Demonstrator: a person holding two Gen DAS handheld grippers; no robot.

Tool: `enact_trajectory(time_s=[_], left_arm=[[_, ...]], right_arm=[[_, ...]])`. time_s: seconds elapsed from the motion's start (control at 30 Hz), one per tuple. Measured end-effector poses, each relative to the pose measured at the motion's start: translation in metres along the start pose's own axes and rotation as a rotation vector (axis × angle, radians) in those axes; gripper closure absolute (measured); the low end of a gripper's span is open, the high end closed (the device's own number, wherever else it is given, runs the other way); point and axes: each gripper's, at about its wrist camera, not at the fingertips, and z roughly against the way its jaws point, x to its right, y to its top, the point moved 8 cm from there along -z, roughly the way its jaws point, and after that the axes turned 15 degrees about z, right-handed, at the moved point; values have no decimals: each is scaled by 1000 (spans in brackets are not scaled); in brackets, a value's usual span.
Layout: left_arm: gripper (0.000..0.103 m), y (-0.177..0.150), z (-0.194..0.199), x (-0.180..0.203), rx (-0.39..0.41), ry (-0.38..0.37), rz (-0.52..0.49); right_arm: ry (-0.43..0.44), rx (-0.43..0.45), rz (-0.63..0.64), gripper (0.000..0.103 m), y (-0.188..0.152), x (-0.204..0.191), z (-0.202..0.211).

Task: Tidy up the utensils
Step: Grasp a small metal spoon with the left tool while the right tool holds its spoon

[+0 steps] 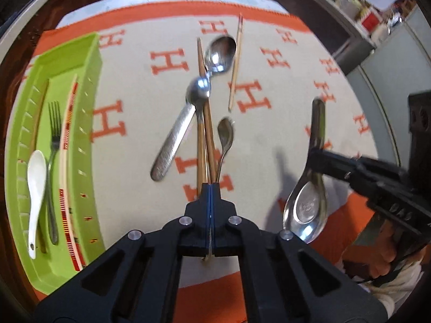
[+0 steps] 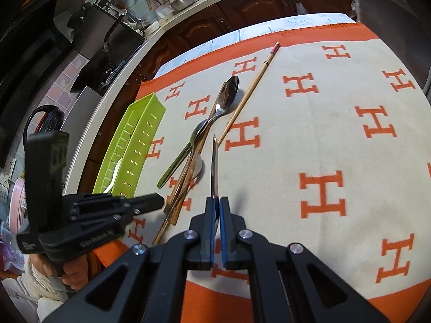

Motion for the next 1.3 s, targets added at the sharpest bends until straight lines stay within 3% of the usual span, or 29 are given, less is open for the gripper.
enact_trajectory(time_s=[0.17,0.27,0.33,0.4,0.47,0.67,0.7,0.77,1.23,1.3], left_arm=[[103,-14,-10,6,-43,5,-45],[103,-16,-5,7,-29,14,-62],[97,-17,-3,7,-23,24,-75],[78,-21,-3,4,-22,46,-87],[68,-24,-4,0,-25,61,-96],[70,-29,-11,-9,-43,77,-98],[79,-30,-10,-8,-46,69,-107],[89,-34,-11,-3,-66,51,-122],[89,-31,-19,14,-81,49,-200],[96,-34,-19,14,-90,70,-213]], right_arm=[[-13,-1,-7,100,-5,3,4],[-12,-1,-11,100,-6,4,4],[-7,-3,-13,100,-7,5,4],[-1,-5,-15,100,-8,3,2],[5,-9,-14,100,-8,3,1],[14,-11,-17,100,-9,3,-1],[15,-11,-19,100,-9,4,-1],[14,-12,-23,100,-10,4,-2],[21,-23,-48,100,-15,11,-8],[21,-20,-48,100,-15,11,-7]])
